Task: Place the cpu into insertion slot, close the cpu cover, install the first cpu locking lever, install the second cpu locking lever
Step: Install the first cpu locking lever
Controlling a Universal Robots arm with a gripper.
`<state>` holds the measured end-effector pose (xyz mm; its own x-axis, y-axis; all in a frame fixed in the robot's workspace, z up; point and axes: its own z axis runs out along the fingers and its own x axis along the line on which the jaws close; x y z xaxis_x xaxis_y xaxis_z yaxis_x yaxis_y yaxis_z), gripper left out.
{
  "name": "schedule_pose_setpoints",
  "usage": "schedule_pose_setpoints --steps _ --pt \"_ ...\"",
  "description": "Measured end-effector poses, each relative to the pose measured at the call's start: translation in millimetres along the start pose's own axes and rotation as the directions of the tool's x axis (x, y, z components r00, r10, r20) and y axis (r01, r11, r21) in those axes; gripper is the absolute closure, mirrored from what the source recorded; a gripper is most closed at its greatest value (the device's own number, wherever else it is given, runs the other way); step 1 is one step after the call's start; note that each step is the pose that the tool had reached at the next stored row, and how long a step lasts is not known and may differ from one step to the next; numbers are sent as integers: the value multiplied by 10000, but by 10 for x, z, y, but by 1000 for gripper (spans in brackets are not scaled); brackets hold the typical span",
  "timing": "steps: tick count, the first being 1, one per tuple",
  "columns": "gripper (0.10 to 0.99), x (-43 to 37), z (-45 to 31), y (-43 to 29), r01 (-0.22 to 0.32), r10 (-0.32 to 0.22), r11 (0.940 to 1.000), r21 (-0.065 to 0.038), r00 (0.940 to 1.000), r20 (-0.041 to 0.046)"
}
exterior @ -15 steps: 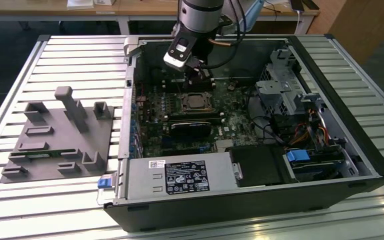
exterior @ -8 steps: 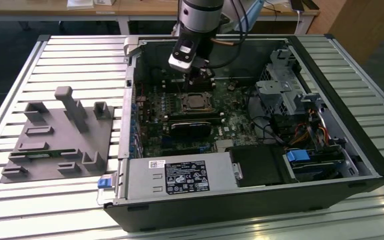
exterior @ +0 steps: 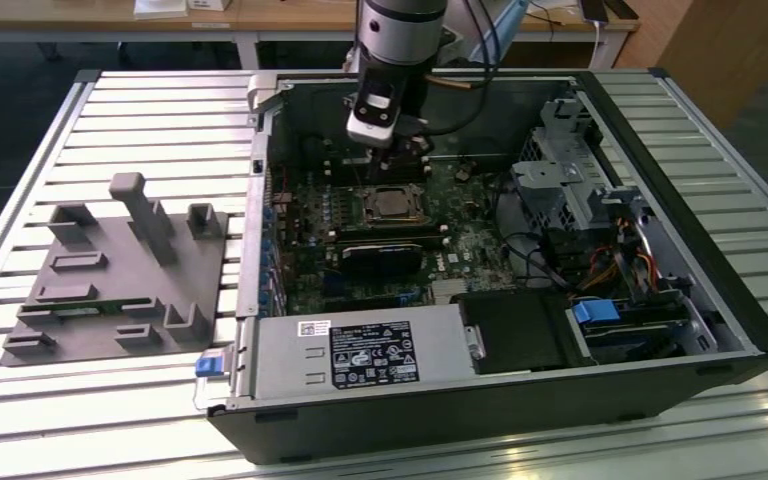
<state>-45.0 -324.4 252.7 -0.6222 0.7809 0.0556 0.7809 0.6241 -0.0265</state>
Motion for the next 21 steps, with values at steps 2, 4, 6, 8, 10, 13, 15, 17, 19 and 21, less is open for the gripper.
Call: schedule_pose_setpoints --steps 2,4,6,8,10,13,15,17,19,21 --pt "980 0 3 0 184 -184 9998 -51 9998 48" --pt "980 -1 4 0 442 -441 9990 -78 9990 53" --pt "980 0 6 0 765 -764 9970 -75 9971 58" --pt "980 -1 8 0 1123 -1122 9937 -59 9937 68" --pt "980 -1 9 0 1468 -1467 9892 -40 9891 77" --pt "980 -1 10 0 1886 -1886 9821 -23 9820 92" --pt "980 0 11 -1 2074 -2073 9783 -26 9782 111" --pt "980 0 11 -1 2181 -2180 9759 -41 9758 139" --pt "980 1 11 -2 2270 -2269 9739 -63 9738 174" --pt "980 2 11 -3 2384 -2382 9711 -81 9710 209"
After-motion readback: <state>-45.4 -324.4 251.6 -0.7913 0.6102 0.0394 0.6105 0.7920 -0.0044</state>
